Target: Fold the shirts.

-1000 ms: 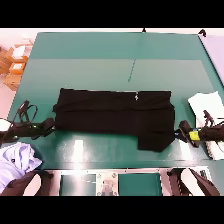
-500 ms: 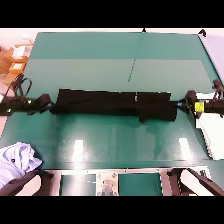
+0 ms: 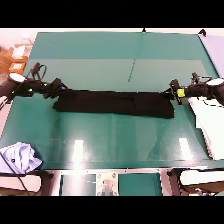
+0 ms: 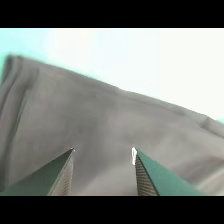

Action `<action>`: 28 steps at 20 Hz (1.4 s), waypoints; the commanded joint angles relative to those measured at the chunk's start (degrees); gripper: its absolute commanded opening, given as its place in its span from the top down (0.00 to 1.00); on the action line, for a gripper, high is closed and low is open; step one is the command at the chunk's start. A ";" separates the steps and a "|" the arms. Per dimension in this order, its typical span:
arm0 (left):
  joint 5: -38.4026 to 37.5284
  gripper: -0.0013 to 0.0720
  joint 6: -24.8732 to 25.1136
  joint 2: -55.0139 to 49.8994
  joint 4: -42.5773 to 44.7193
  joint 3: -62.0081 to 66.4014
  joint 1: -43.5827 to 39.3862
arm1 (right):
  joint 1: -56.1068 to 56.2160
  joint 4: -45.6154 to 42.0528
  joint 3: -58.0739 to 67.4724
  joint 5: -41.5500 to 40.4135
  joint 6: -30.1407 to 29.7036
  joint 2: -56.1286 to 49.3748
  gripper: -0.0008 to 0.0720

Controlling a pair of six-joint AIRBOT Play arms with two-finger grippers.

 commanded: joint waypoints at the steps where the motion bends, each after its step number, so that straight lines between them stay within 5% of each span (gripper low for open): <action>1: 1.95 0.37 3.78 -4.50 -5.18 3.23 -1.03 | -0.11 0.17 6.38 0.33 -2.49 -5.51 0.55; 2: -0.31 0.37 3.78 -4.50 -4.48 4.96 -0.39 | -1.33 0.13 9.05 3.61 -4.85 -5.42 0.39; 6: -13.97 0.37 3.72 -4.02 -4.20 14.88 4.83 | -8.63 -5.01 17.31 18.40 -14.60 -5.42 0.04; 9: -19.67 0.37 3.26 -4.04 -4.22 18.27 5.99 | -12.28 -9.29 14.21 20.02 -18.95 -7.63 0.00; 16: -20.74 0.37 1.70 -4.04 -4.79 18.18 5.46 | -13.09 3.41 12.28 27.74 -30.91 -19.69 0.00; 21: -20.79 0.37 1.68 -4.04 -4.79 18.18 5.44 | -9.97 4.76 12.41 25.99 -31.87 -21.38 0.02; 23: -20.76 0.40 1.73 -4.04 -4.76 18.18 5.03 | -9.53 4.70 12.81 25.31 -31.67 -21.38 0.50; 25: -20.72 0.41 1.77 -4.04 -4.76 18.18 3.72 | -9.44 4.68 13.75 26.03 -31.67 -21.33 0.85; 26: -20.48 0.41 1.81 -4.04 -4.76 18.21 2.78 | -9.42 4.68 14.40 27.04 -31.69 -21.29 0.96; 28: -19.52 0.41 1.81 -4.04 -4.76 18.21 0.35 | -9.16 4.74 15.61 28.04 -31.63 -20.55 0.96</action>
